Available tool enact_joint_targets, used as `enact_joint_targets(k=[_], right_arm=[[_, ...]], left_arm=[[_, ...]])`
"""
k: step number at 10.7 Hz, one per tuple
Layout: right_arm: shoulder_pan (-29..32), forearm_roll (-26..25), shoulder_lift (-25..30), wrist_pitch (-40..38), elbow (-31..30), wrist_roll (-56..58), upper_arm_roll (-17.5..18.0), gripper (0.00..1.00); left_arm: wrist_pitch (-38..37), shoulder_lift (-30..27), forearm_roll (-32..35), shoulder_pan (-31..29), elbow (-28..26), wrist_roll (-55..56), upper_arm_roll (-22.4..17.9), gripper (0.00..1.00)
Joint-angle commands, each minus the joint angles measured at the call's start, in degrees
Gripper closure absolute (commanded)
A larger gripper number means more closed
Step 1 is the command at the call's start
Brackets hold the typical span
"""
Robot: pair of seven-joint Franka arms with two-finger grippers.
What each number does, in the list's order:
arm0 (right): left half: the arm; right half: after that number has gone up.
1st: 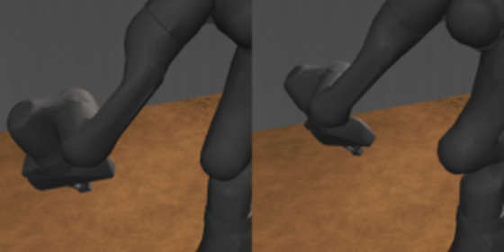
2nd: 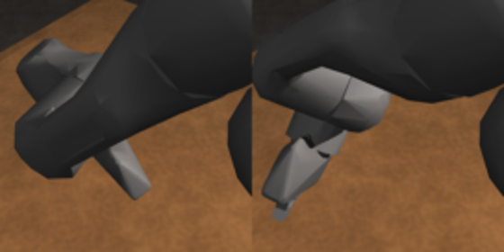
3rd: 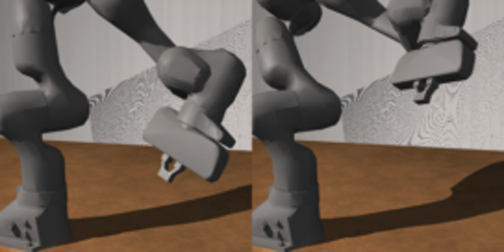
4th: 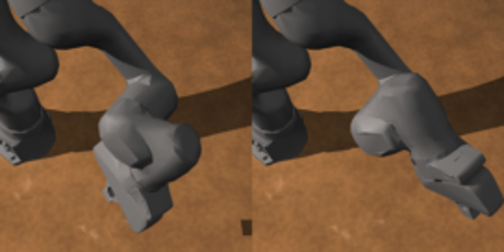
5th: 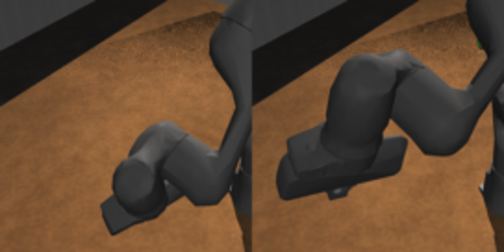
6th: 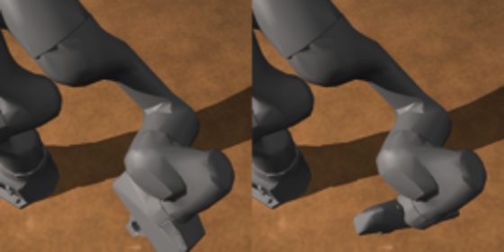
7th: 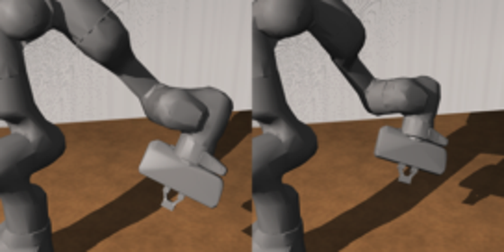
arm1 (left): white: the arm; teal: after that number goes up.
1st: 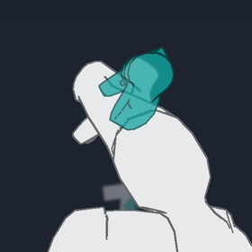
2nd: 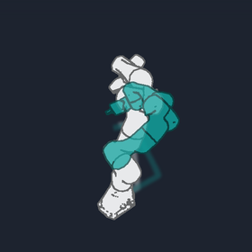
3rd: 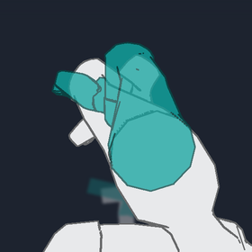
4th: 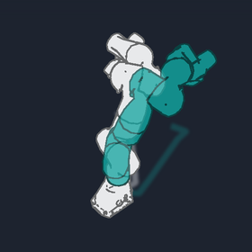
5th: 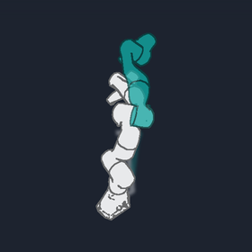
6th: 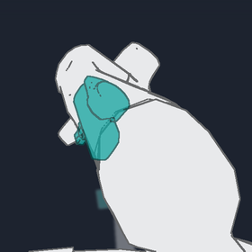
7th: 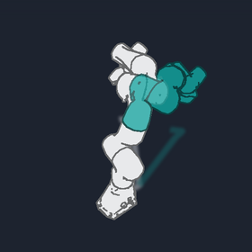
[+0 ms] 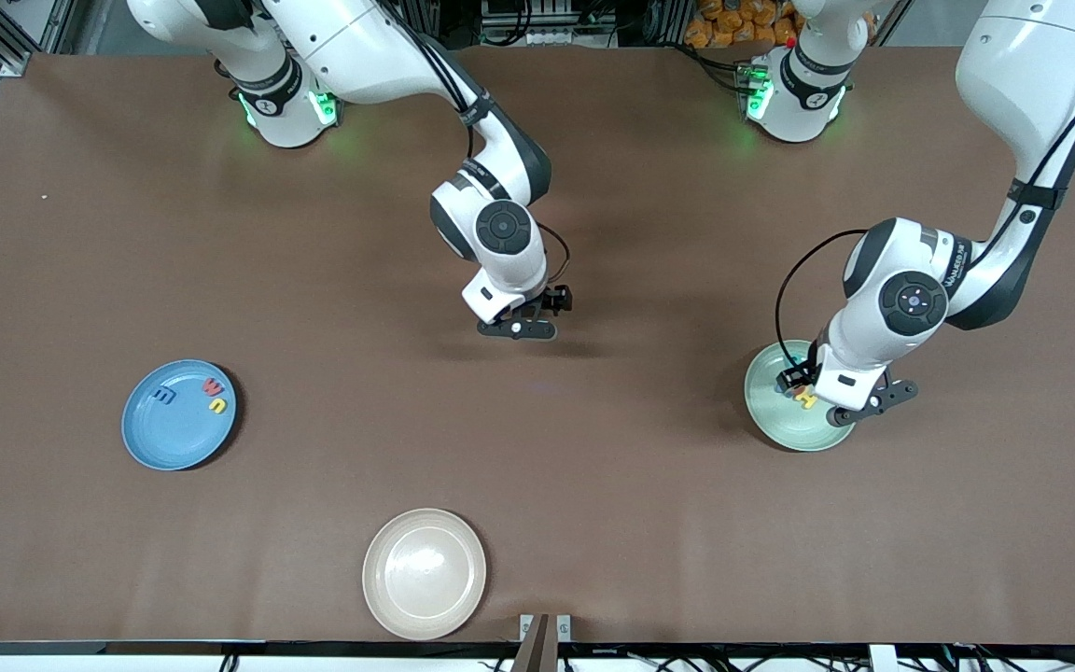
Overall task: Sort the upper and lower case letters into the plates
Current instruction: 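Carry the pink Q to the green plate while the right gripper reaches blue a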
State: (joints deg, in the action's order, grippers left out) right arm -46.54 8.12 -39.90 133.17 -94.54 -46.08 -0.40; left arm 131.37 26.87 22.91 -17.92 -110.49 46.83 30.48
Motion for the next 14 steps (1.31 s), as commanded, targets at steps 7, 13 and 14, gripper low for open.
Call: enact_joint_targets(k=[7,13,14], right_arm=[[-4.0,-2.7,-2.5,4.3,-1.3,-10.4,-0.3,0.00],[-4.0,-4.2,-2.3,3.9,-1.3,-10.5,-0.3,0.00],[-4.0,-4.2,-2.3,3.9,-1.3,-10.5,-0.3,0.00]], left_arm=[[-24.6,-4.9,-8.8,-0.3,21.3,-12.4,5.5,0.00],[-31.3,-6.6,-10.6,0.1,28.0,-14.2,5.6,0.00],[-31.4,-8.2,-11.0,0.3,28.0,-14.3,5.3,0.00]])
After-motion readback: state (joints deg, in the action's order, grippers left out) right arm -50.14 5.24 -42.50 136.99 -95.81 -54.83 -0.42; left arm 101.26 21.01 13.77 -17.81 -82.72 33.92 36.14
